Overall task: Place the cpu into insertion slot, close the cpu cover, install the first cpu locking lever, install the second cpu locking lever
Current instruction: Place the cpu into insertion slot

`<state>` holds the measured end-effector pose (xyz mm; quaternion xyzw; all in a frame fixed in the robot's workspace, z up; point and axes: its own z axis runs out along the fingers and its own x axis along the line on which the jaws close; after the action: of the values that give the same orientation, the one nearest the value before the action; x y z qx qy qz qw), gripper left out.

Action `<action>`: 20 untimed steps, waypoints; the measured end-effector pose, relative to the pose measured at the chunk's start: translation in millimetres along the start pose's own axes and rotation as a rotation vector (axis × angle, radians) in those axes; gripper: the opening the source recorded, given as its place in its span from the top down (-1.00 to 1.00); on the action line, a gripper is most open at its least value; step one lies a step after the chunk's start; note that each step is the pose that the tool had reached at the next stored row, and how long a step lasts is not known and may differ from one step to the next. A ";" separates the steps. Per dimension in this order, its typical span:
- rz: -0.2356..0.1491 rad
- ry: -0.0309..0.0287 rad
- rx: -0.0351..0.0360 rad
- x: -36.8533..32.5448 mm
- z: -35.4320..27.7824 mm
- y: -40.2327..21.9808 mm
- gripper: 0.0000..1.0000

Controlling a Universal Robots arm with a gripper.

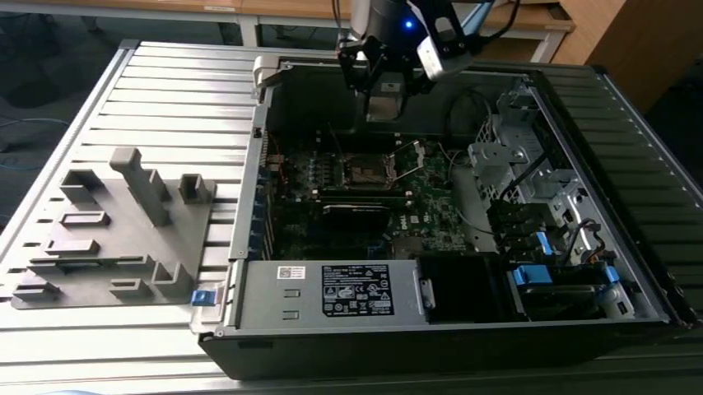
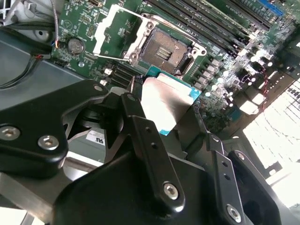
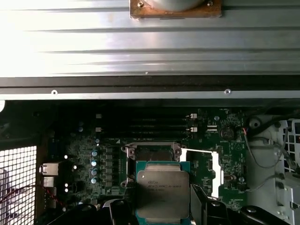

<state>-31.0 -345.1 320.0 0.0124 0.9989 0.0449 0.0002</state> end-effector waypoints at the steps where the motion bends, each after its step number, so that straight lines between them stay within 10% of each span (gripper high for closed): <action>1: 0.000 0.0000 0.0002 0.2 1.1 -0.1 -0.07; 20: 0.000 0.0000 0.0013 4.9 26.2 -2.5 -0.07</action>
<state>-36.0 -345.1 293.7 0.0123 0.9989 0.0443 0.0002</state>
